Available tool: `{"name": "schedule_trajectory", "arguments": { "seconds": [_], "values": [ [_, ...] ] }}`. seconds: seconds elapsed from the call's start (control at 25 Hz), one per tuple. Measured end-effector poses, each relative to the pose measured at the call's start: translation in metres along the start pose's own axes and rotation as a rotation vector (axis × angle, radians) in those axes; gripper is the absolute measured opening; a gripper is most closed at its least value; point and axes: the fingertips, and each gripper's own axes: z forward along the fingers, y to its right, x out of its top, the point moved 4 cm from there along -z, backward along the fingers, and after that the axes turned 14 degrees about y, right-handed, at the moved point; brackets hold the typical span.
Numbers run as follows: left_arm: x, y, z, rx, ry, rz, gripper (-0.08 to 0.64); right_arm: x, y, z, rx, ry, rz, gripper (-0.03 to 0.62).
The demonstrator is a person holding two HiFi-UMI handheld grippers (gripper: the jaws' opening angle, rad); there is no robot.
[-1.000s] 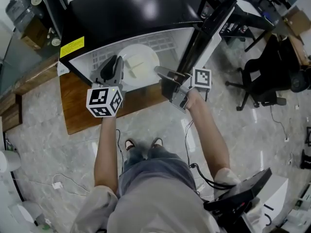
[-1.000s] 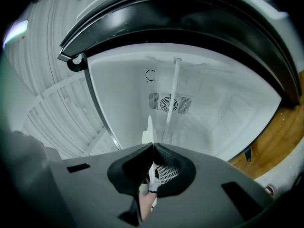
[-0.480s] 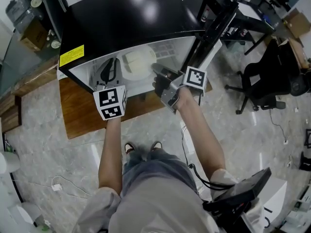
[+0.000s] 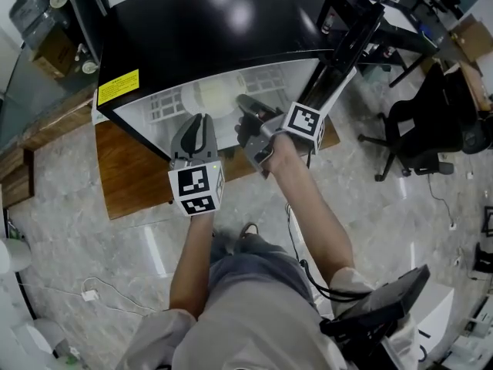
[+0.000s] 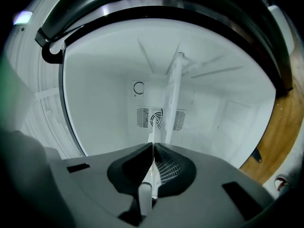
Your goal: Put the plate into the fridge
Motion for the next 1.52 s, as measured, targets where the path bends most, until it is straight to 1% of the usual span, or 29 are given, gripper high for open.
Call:
{"name": "schedule_trajectory", "arguments": {
  "seconds": [0.08,0.2,0.28,0.36,0.44,0.6,0.8,0.88,0.96,1.04,1.2,1.32,1.36,1.4,1.44,1.52],
  "values": [
    [-0.004,0.008,0.001,-0.035,-0.02,-0.013,0.049,-0.003,-0.002,0.004,0.003,0.011,-0.004,0.023],
    [0.002,0.017,-0.003,-0.079,-0.011,-0.019,0.048,-0.006,-0.005,0.005,0.009,0.021,-0.015,0.024],
    [0.004,0.024,-0.005,-0.101,-0.008,-0.009,0.043,-0.007,-0.007,0.005,0.009,0.016,-0.044,0.024],
    [-0.003,0.027,-0.001,-0.115,-0.023,-0.001,0.043,-0.009,-0.008,0.006,0.006,0.011,-0.08,0.025],
    [-0.01,0.026,0.003,-0.119,-0.033,0.003,0.043,-0.014,-0.008,0.007,0.009,0.009,-0.089,0.023],
    [-0.012,0.017,0.01,-0.108,-0.021,0.026,0.034,-0.02,-0.009,0.01,0.011,0.009,-0.096,0.025],
    [-0.014,0.002,0.023,-0.084,-0.024,0.033,0.032,-0.022,-0.01,0.009,0.021,0.007,-0.141,0.025],
    [-0.015,0.0,0.026,-0.078,-0.024,0.03,0.032,-0.022,-0.008,0.009,0.018,-0.009,-0.151,0.025],
    [-0.016,-0.002,0.027,-0.078,-0.024,0.022,0.032,-0.022,-0.005,0.012,0.006,-0.04,-0.143,0.025],
    [-0.016,0.001,0.028,-0.088,-0.019,0.023,0.032,-0.021,-0.004,0.018,0.0,-0.078,-0.109,0.025],
    [-0.016,0.015,0.033,-0.113,-0.014,0.032,0.032,-0.023,-0.008,0.024,0.024,-0.168,-0.059,0.025],
    [-0.018,0.017,0.039,-0.132,-0.014,0.046,0.032,-0.024,-0.009,0.021,0.039,-0.165,-0.058,0.028],
    [-0.019,0.016,0.04,-0.134,-0.015,0.048,0.032,-0.024,-0.009,0.021,0.047,-0.166,-0.062,0.036],
    [-0.019,0.013,0.042,-0.131,-0.015,0.044,0.03,-0.025,-0.011,0.022,0.062,-0.177,-0.072,0.093],
    [-0.018,0.01,0.044,-0.123,-0.013,0.033,0.029,-0.027,-0.013,0.022,0.083,-0.191,-0.089,0.127],
    [-0.016,0.001,0.045,-0.103,-0.01,0.005,0.029,-0.032,-0.021,0.018,0.135,-0.212,-0.148,0.127]
  ]
}}
